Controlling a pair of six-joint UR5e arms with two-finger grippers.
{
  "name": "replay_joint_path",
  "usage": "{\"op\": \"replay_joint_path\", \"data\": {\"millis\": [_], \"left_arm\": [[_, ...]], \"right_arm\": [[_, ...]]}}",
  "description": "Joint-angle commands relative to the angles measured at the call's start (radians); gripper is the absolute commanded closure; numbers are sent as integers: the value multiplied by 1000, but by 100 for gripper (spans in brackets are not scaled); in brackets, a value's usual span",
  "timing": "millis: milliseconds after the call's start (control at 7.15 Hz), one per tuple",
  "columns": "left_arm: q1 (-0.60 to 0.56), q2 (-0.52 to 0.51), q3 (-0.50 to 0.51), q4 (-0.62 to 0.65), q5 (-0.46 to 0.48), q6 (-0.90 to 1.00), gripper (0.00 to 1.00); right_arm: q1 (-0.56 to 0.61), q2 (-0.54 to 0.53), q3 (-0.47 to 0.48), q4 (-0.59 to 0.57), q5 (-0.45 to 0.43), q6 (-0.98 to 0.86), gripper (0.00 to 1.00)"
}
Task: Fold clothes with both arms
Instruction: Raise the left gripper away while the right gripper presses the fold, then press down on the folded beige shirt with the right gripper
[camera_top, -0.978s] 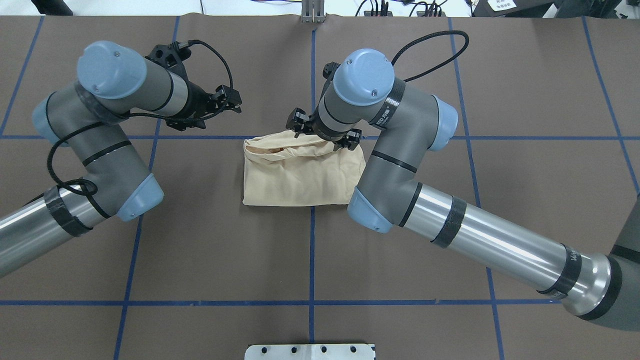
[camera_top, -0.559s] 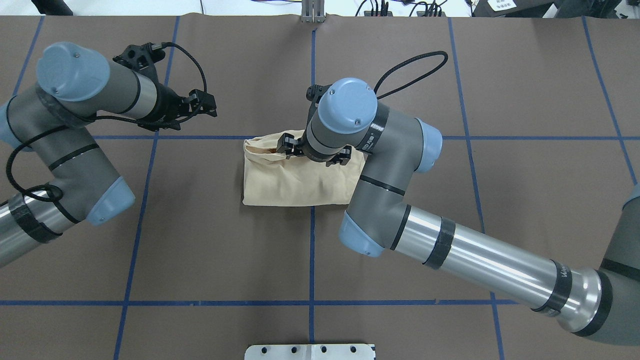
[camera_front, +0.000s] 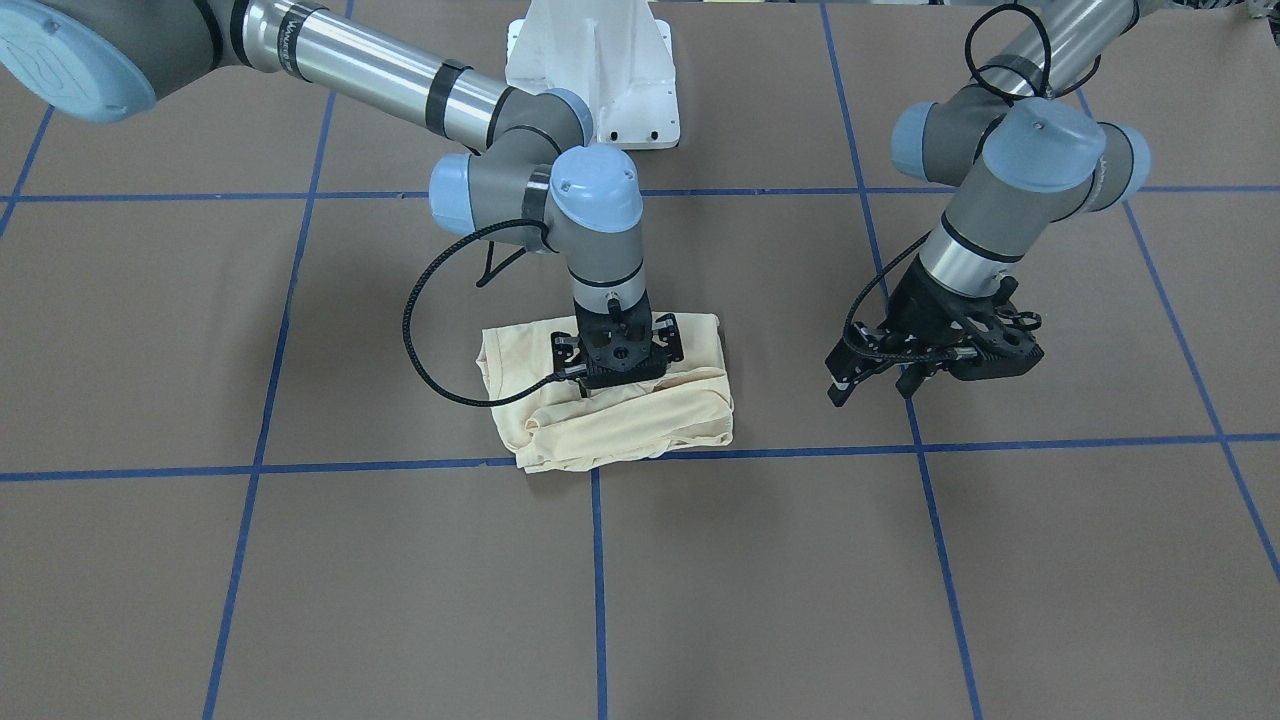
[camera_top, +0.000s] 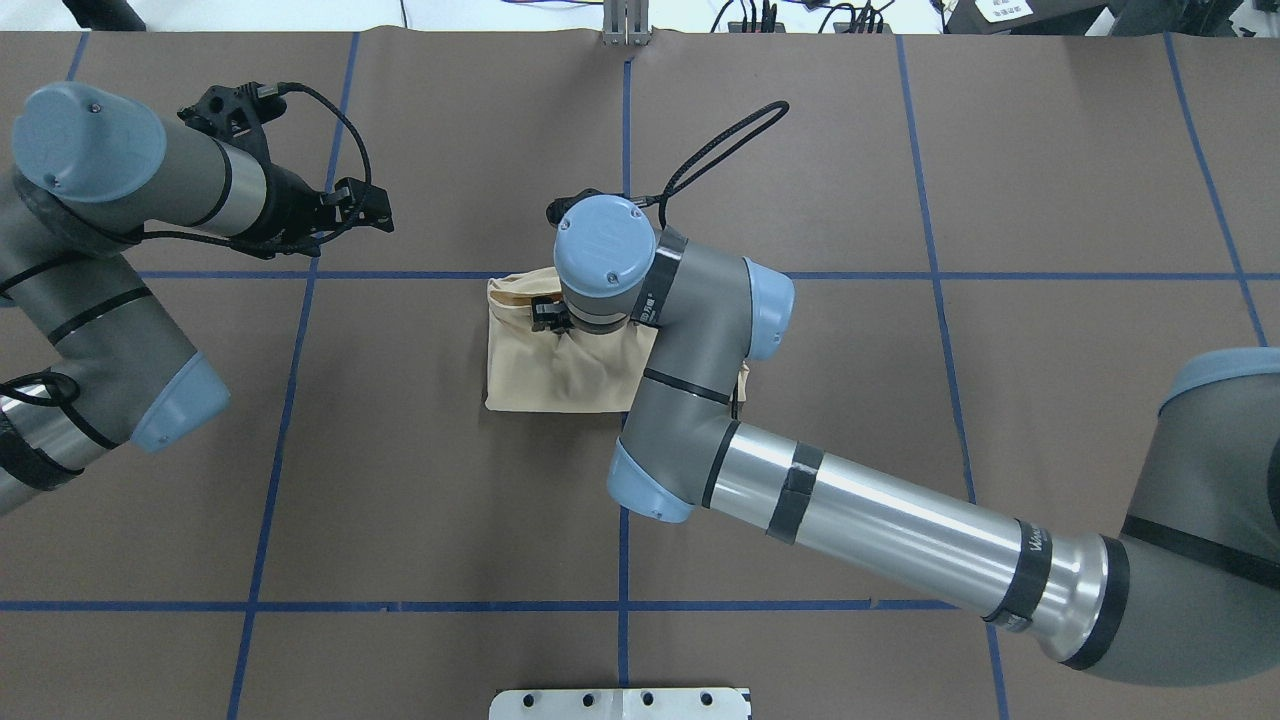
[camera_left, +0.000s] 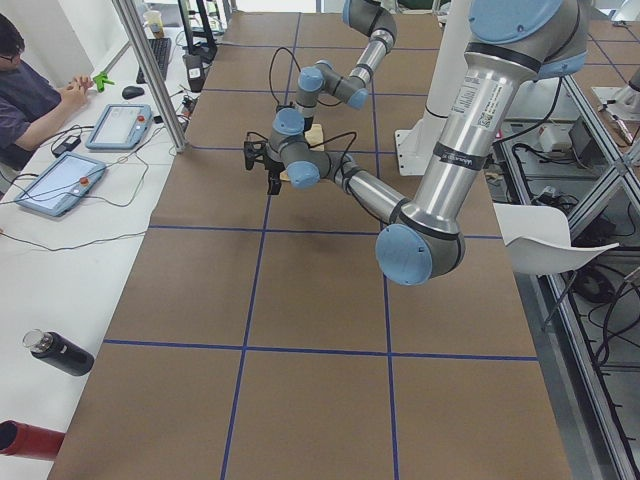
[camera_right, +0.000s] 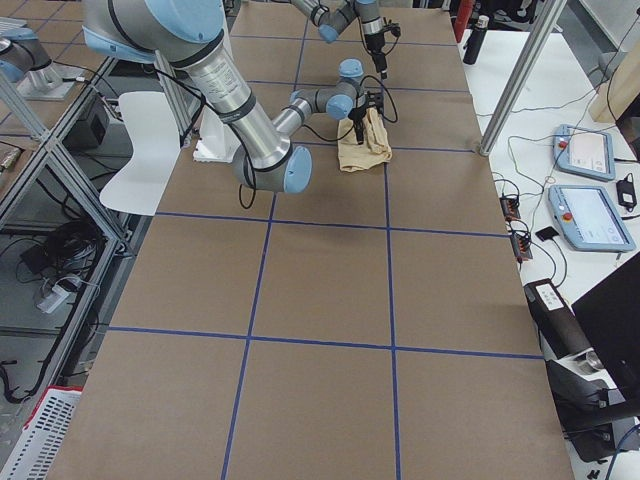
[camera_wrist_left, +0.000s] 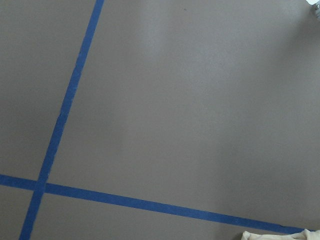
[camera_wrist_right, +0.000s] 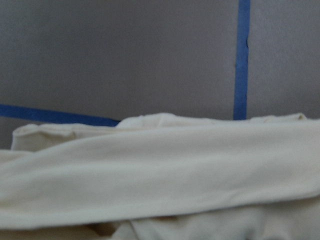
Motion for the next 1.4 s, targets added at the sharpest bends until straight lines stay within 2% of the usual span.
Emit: {"op": "replay_joint_path", "data": {"millis": [0,140,419,559,978,1118,1258], "left_arm": [[-2,5,4,-5,0,1,1],[-2,7,4,-5,0,1,1],[-9,7,2,-3,0,1,1],[-12,7,2,-2,0,1,1],[-50,7,4,3,-29,51,1],[-54,7,7,3,-31,51,1],[-54,7,10,3,-31,51,1]], "right_arm": [[40,89,-110,6,-40,-43,4],[49,118,-147,7,-64,-61,4],[54,127,-239,157,-108,-63,4],[62,143,-241,161,-114,-63,4],[95,187,-231,156,-83,-64,2],[93,161,-185,145,-62,-63,2],[73,116,-128,86,-33,-71,1]]}}
